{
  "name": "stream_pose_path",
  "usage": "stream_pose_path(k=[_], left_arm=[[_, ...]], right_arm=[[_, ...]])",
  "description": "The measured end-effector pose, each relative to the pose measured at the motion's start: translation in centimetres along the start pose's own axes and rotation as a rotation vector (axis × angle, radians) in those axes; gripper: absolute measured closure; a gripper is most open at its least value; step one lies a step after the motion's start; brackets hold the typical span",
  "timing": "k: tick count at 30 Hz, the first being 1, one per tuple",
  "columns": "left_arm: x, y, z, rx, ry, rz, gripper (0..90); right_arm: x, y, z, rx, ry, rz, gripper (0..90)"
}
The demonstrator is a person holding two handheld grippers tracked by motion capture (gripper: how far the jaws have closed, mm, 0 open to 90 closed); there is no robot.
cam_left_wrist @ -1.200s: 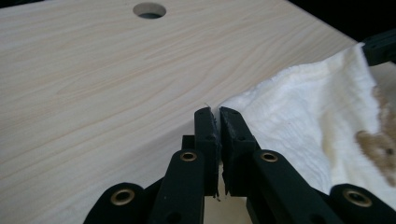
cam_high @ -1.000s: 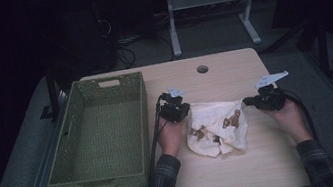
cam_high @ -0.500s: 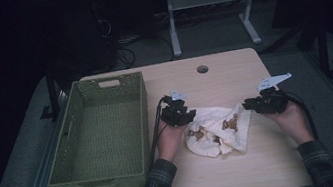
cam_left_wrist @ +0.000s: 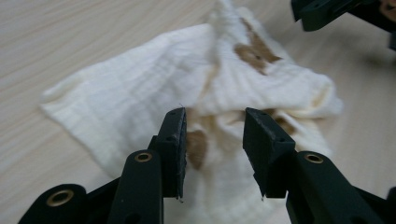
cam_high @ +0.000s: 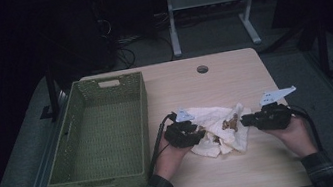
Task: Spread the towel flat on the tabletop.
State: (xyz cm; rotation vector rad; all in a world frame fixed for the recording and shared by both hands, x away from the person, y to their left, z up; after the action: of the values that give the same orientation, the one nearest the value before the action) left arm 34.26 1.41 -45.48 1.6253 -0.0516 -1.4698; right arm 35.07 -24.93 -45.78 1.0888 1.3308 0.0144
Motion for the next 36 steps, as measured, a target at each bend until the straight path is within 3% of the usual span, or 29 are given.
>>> stream_pose_path(k=[4, 6, 8, 10, 16, 23, 27, 31, 36], left_arm=[[0.4, -0.4, 1.0, 0.039, -0.019, -0.008, 59.1], [0.8, -0.4, 1.3, 0.025, -0.048, -0.003, 59.0], [1.2, -0.5, 1.4, 0.046, -0.045, -0.015, 58.8], [1.6, -0.5, 1.6, 0.043, -0.051, -0.013, 58.4], [2.9, -0.8, 1.6, 0.054, -0.051, -0.037, 57.9], [3.7, -0.9, 1.8, 0.047, -0.052, -0.036, 58.6], [4.2, -1.2, 1.7, 0.058, -0.043, -0.065, 62.1], [4.6, -1.3, 1.6, 0.047, -0.036, -0.079, 70.0], [4.9, -1.1, 1.7, 0.065, -0.02, -0.08, 77.5]], right_arm=[[0.1, -0.1, -1.6, -0.024, 0.04, 0.007, 75.9], [0.3, -0.1, -2.3, -0.032, 0.063, 0.013, 75.2], [0.6, 0.1, -2.9, -0.04, 0.074, 0.009, 74.2], [1.0, 0.2, -3.2, -0.041, 0.083, 0.008, 73.4], [1.8, 0.2, -3.7, -0.048, 0.088, -0.006, 70.3], [1.6, 0.5, -4.0, -0.049, 0.112, 0.027, 67.2], [2.2, 0.3, -4.0, -0.056, 0.1, -0.007, 67.4], [2.8, 0.2, -4.2, -0.054, 0.103, -0.036, 74.0], [3.4, 0.0, -3.9, -0.064, 0.087, -0.056, 85.7]])
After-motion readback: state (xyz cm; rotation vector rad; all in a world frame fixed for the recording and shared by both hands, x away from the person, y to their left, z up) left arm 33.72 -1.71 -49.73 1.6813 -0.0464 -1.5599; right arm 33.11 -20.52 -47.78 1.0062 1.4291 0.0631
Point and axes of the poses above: each handheld gripper's, and its own axes: x roughly forward along the jaws, y roughly out of its top, z roughly to its right, the point moved 4 cm from there along x, roughly forward along the jaws, and after that the axes turned 10 degrees about -z, right-handed, at the moved point
